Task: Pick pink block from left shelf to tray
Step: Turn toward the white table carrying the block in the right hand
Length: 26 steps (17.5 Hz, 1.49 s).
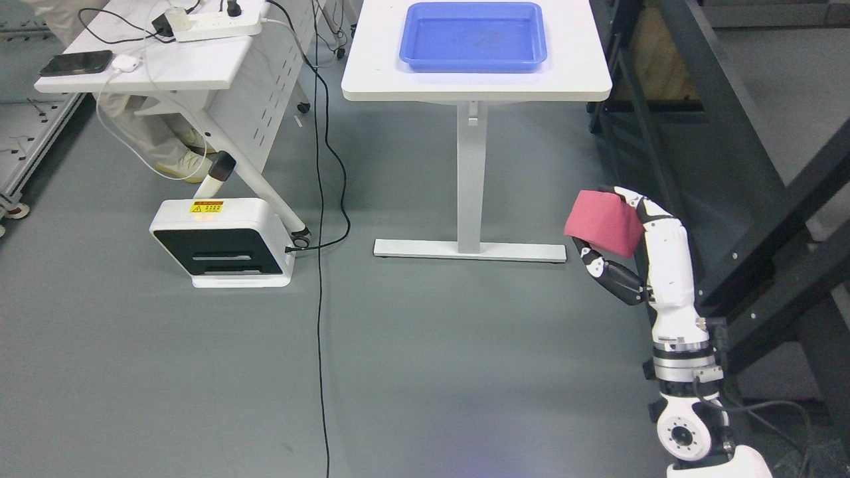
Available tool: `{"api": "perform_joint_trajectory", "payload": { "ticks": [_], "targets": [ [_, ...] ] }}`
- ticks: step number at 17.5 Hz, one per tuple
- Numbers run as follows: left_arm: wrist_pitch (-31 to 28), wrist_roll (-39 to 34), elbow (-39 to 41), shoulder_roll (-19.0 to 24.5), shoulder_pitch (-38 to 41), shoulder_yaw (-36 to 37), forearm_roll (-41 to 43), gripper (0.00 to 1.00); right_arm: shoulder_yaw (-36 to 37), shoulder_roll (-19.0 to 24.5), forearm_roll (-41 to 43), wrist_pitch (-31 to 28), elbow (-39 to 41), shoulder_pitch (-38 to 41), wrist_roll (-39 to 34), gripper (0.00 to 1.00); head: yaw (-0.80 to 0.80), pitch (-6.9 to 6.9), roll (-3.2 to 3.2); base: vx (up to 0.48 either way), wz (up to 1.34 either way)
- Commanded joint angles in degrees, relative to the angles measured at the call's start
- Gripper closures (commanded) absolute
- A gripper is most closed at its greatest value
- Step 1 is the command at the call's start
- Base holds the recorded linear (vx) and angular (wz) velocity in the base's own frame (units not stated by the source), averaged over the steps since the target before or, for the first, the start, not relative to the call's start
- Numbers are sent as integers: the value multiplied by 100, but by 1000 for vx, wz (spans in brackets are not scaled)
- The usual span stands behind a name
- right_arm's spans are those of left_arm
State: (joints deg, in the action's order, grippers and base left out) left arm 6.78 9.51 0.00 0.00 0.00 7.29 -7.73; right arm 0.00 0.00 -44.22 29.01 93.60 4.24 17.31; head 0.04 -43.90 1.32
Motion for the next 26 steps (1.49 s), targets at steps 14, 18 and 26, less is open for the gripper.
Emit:
{"api": "perform_joint_trajectory", "payload": {
  "ticks": [14,18,26],
  "targets": [
    [-1,-1,100,100,114,0,0,0,115,-100,9,131,0,-20,308,93,0,0,0,179,153],
    [-1,-1,100,100,114,0,0,0,106,-100,1,131,0,-20,299,93,0,0,0,246,-4],
    [-1,-1,100,100,114,0,0,0,88,-100,1,114,0,-37,211,93,0,0,0,243,-50]
  ]
}}
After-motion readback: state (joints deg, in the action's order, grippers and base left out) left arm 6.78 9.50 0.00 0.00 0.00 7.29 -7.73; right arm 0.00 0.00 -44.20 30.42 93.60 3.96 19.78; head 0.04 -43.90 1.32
